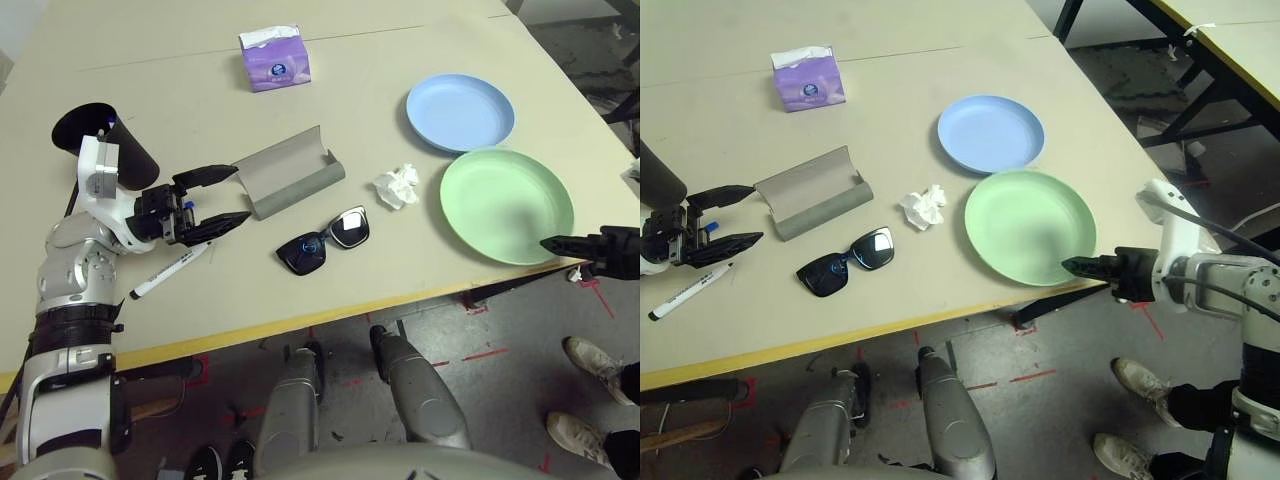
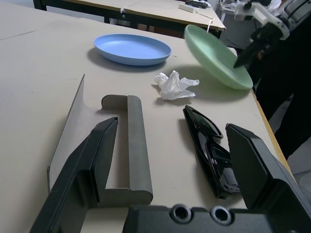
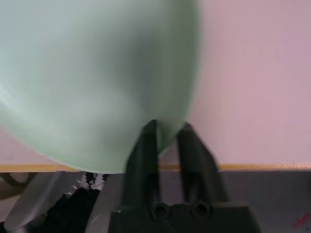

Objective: Organize and tidy the items on the table.

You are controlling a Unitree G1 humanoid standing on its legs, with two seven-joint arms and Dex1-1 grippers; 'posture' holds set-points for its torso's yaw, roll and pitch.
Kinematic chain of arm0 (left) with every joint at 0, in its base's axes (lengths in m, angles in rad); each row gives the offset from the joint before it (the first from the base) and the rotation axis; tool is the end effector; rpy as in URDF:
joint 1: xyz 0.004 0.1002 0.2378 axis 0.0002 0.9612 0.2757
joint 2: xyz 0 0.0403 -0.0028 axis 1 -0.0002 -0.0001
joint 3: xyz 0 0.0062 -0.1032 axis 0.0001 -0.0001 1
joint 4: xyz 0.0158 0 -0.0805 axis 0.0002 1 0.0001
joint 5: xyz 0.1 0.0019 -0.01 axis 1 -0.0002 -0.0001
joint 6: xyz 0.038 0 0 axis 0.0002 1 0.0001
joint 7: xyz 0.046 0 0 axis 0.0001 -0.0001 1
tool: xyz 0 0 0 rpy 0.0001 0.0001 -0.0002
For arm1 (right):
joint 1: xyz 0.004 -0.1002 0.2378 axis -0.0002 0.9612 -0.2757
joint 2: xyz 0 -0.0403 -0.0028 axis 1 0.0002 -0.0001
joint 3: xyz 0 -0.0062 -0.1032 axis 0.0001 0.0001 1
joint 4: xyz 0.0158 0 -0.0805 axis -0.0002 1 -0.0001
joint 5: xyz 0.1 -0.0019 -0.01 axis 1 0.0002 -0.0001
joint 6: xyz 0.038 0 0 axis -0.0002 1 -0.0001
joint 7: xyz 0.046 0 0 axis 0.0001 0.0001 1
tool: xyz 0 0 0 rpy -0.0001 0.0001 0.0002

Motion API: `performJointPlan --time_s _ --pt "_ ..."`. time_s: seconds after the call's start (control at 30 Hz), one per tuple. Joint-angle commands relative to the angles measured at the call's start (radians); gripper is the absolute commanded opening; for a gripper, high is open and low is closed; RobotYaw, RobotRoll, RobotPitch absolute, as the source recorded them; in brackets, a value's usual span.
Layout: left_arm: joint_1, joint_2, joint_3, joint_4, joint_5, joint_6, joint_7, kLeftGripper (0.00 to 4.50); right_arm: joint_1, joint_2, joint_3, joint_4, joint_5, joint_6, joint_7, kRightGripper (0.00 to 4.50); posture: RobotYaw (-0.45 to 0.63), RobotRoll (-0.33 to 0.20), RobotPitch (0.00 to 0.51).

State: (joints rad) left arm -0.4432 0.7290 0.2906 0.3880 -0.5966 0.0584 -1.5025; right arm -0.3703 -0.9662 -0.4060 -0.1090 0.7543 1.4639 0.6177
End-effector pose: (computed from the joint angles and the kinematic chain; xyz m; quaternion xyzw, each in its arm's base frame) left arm 0.2581 0.3338 0.1693 0.0697 -0.0954 -0.5416 0.8323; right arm 0.2082 -0.3201 0.2164 0.0831 0.3407 0.1850 0.9180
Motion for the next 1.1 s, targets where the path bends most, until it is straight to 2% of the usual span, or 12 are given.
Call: performJointPlan --time_s 0.03,0.3,0.43,0.57,0.73,0.93,1.1 --pt "0.024 0.001 0.004 -0.020 -0.005 0.000 -0.003 4.50 0.028 0.001 0.020 -0.002 -0.013 0.023 -0.010 0.02 -0.28 0.000 0.278" --pt "0.033 -0.006 0.001 -0.031 -0.007 0.003 -0.002 4.50 0.018 0.000 0.014 0.001 -0.011 0.033 -0.003 0.02 -0.29 0.000 0.282" --pt "0.033 -0.004 0.000 -0.027 -0.006 0.002 -0.007 4.50 -0.076 0.032 -0.030 0.041 0.005 0.095 -0.017 0.02 -0.30 0.000 0.283" --pt "0.027 -0.003 -0.002 -0.018 -0.002 -0.005 -0.012 4.50 -0.240 0.038 -0.027 0.132 0.021 0.150 -0.030 0.02 -0.30 0.000 0.281" --pt "0.019 0.001 -0.007 -0.007 0.008 -0.021 -0.026 4.50 -0.493 0.028 0.069 0.308 0.028 0.151 -0.060 0.02 -0.30 0.000 0.278" --pt "0.022 -0.006 -0.008 -0.006 0.010 -0.031 -0.027 4.50 -0.807 0.109 0.106 0.605 -0.072 0.149 -0.142 0.02 -0.30 0.000 0.272" --pt "0.043 -0.010 -0.007 -0.031 0.008 -0.049 -0.031 4.50 -0.957 0.186 0.101 0.839 -0.180 0.048 -0.207 0.02 -0.28 0.000 0.273"
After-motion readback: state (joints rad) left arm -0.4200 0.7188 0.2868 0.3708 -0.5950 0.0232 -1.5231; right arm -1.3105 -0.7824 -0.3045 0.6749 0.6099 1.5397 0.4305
